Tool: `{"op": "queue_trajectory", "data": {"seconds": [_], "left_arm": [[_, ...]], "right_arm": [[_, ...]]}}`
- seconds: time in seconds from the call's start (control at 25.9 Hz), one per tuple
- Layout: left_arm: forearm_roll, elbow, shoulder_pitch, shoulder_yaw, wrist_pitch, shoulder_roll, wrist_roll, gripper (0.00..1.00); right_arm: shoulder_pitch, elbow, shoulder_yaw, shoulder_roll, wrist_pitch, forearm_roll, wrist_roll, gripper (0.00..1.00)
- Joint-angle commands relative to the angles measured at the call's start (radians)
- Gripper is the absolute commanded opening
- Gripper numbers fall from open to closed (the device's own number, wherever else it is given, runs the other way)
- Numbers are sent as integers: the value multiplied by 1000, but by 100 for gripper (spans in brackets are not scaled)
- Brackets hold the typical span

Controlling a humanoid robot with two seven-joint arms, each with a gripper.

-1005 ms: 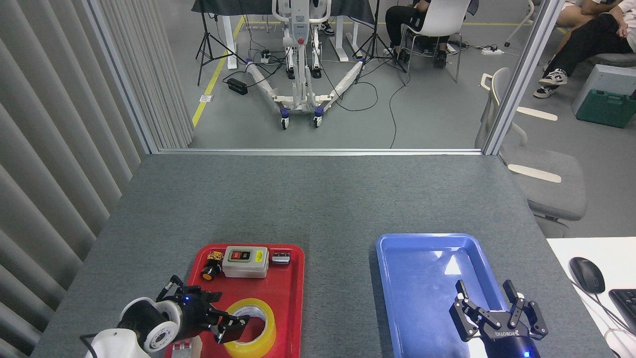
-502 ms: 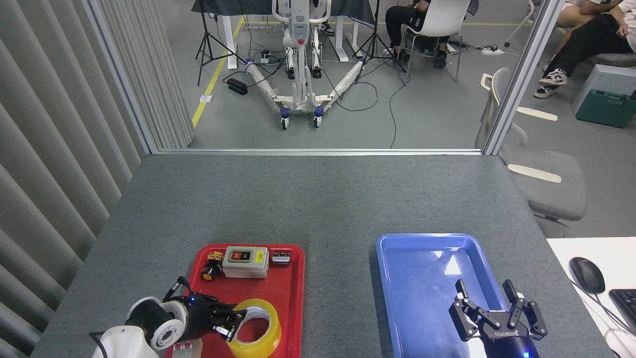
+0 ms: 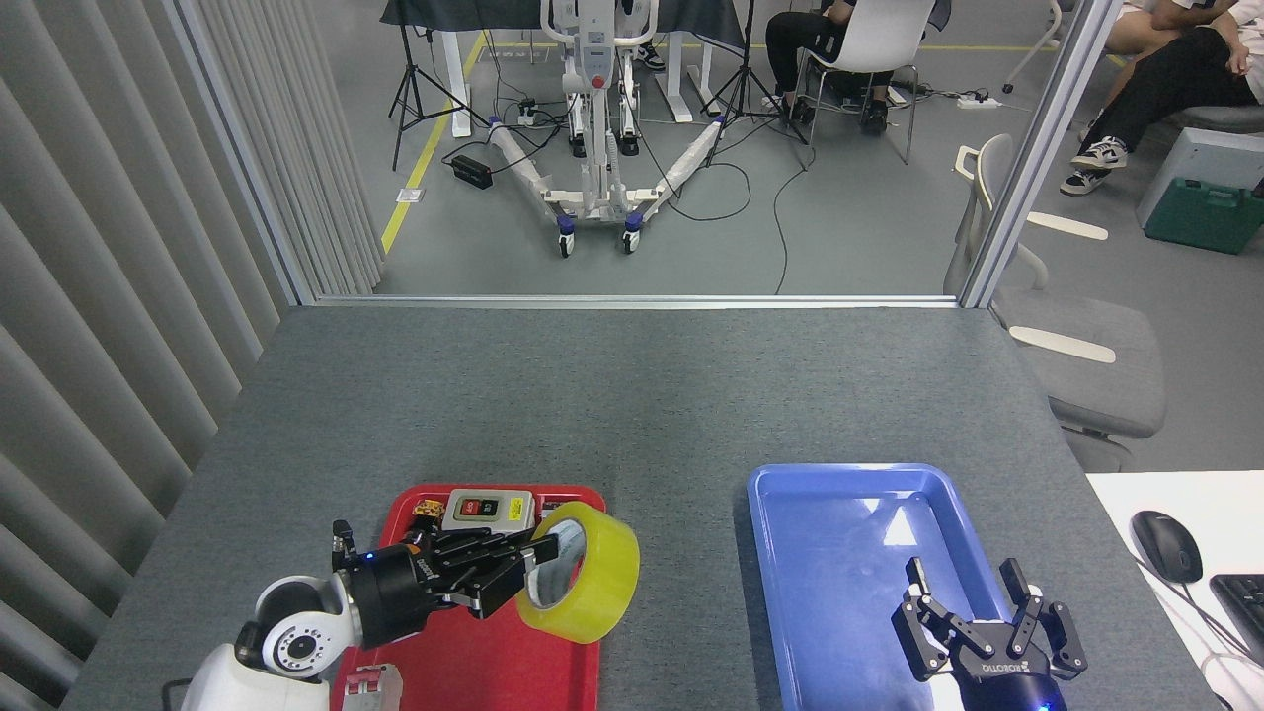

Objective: Place and move tape with both arms
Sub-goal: 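Lift the tape roll with the left gripper toward the right gripper, then grasp the tape roll with the right gripper from the left gripper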

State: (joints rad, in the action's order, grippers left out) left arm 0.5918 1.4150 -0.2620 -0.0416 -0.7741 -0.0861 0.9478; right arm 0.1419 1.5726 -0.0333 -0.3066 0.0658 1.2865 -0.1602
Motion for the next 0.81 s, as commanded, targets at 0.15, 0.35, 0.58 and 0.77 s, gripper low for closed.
{"op": "queue_trajectory", "data": {"seconds": [0.15, 0.35, 0.58, 0.77], "left_arm": [[-135, -145, -2, -12, -11, 163, -4, 0], [-132, -212, -20, 9, -11, 215, -1, 0], [-132, -237, -42, 52, -11, 216, -1, 0], [-127, -241, -42, 54, -11, 216, 5, 0]], "right_arm": [[-1, -3, 7, 4, 220, 91, -65, 100], [2, 0, 6, -2, 646, 103, -113, 100], [22, 44, 35, 1, 720, 103, -121, 100], [18, 60, 130, 11, 720, 123, -121, 100]]}}
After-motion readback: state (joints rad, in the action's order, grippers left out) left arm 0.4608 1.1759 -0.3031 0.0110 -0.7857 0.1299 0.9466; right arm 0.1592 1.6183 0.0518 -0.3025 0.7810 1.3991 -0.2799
